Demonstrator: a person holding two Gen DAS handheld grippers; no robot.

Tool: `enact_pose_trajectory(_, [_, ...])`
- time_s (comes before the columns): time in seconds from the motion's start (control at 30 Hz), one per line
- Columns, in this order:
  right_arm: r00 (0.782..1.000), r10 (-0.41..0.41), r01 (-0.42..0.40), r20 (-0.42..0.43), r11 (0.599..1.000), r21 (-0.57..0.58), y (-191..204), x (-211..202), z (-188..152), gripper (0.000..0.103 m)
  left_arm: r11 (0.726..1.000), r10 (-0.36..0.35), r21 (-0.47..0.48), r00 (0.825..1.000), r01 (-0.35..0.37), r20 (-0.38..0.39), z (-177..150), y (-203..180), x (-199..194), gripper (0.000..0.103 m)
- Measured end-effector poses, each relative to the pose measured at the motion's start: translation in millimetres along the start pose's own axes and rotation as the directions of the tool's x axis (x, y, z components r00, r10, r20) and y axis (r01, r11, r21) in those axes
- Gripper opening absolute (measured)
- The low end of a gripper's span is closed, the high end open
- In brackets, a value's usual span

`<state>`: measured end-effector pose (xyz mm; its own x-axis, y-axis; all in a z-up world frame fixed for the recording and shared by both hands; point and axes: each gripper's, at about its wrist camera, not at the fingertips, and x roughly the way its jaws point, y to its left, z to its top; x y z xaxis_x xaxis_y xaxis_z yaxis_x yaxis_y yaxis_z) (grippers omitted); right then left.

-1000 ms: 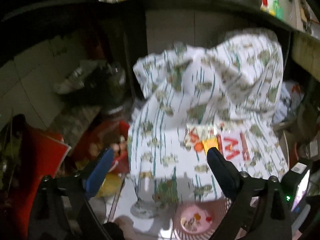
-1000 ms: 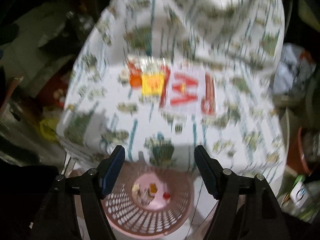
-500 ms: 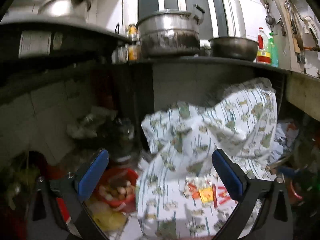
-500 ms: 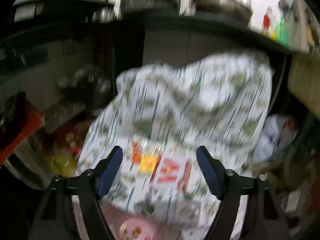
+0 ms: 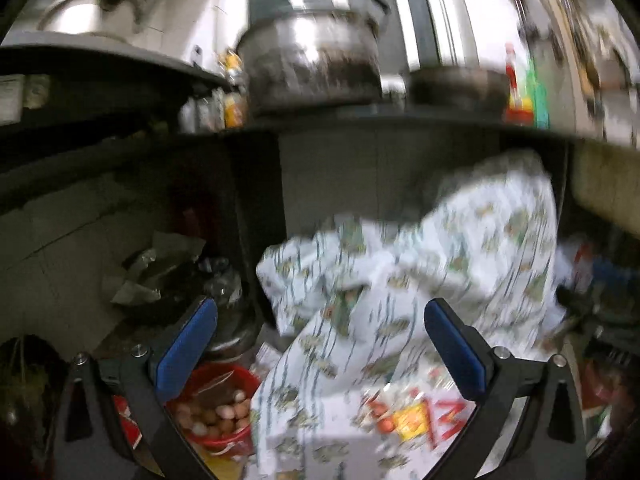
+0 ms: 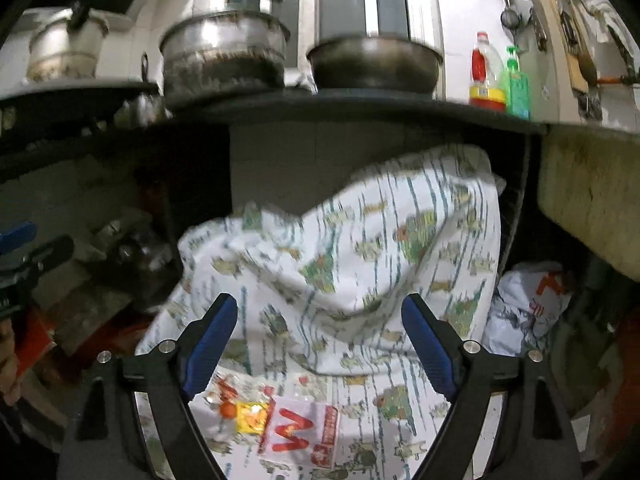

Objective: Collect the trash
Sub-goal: 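Move both grippers back toward the wrappers on the cloth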

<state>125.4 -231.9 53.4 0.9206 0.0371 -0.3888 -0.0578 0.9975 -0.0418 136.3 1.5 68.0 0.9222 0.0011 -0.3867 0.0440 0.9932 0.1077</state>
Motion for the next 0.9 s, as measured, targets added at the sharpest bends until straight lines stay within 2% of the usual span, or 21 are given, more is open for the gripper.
enact_pose_trajectory(0.1, [0.998, -0.012, 0.014, -0.064, 0.999, 0.030, -5.3, 26.0, -20.2, 0.086, 0.996, -0.036, 0.083, 0.993, 0.045, -0.109, -15.0, -8.4, 28.9, 0.102])
enact_pose_trajectory(0.17, [0.992, 0.007, -0.001, -0.124, 0.999, 0.048, -8.3, 41.8, -31.0, 0.086, 0.993, -0.062, 0.091, 0.986, 0.077, -0.157, -22.7, -12.3, 41.7, 0.102])
enact_pose_trajectory(0.3, [0.984, -0.025, 0.034, -0.178, 0.998, 0.050, -13.0, 66.5, -41.1, 0.086, 0.987, -0.116, 0.082, 0.971, 0.136, -0.207, -32.1, -21.2, 55.3, 0.102])
enact_pose_trajectory(0.4, [0.980, -0.047, 0.057, -0.192, 0.997, 0.047, -16.7, 77.0, -44.5, 0.086, 0.994, -0.101, 0.017, 0.971, 0.107, -0.218, -33.7, -19.6, 63.3, 0.102])
enact_pose_trajectory(0.5, [0.975, -0.053, 0.064, -0.214, 0.997, 0.043, -18.9, 85.7, -46.9, 0.086, 0.987, -0.151, -0.087, 0.960, 0.134, -0.235, -37.7, -11.7, 73.2, 0.102])
enact_pose_trajectory(0.57, [0.971, -0.042, 0.056, -0.234, 0.997, 0.053, -20.5, 92.1, -48.6, 0.086, 0.987, -0.134, -0.117, 0.965, 0.110, -0.225, -39.8, -8.6, 76.6, 0.102])
enact_pose_trajectory(0.7, [0.964, -0.052, 0.061, -0.262, 0.998, 0.028, -18.2, 102.0, -53.6, 0.086, 0.994, -0.059, -0.099, 0.971, 0.037, -0.230, -40.1, -5.4, 85.8, 0.102])
enact_pose_trajectory(0.77, [0.961, -0.052, 0.060, -0.273, 0.998, 0.022, -17.3, 104.5, -55.8, 0.086, 0.996, -0.031, -0.094, 0.954, 0.003, -0.298, -41.2, 0.0, 95.7, 0.102])
enact_pose_trajectory(0.83, [0.958, -0.051, 0.058, -0.282, 0.998, 0.020, -16.4, 106.6, -57.9, 0.086, 0.994, 0.008, -0.096, 0.925, -0.048, -0.379, -45.2, 7.7, 105.2, 0.102])
enact_pose_trajectory(0.9, [0.957, -0.051, 0.058, -0.287, 0.998, 0.016, -16.3, 107.6, -58.3, 0.086, 0.998, 0.025, -0.051, 0.919, -0.049, -0.393, -48.1, 9.6, 110.1, 0.101])
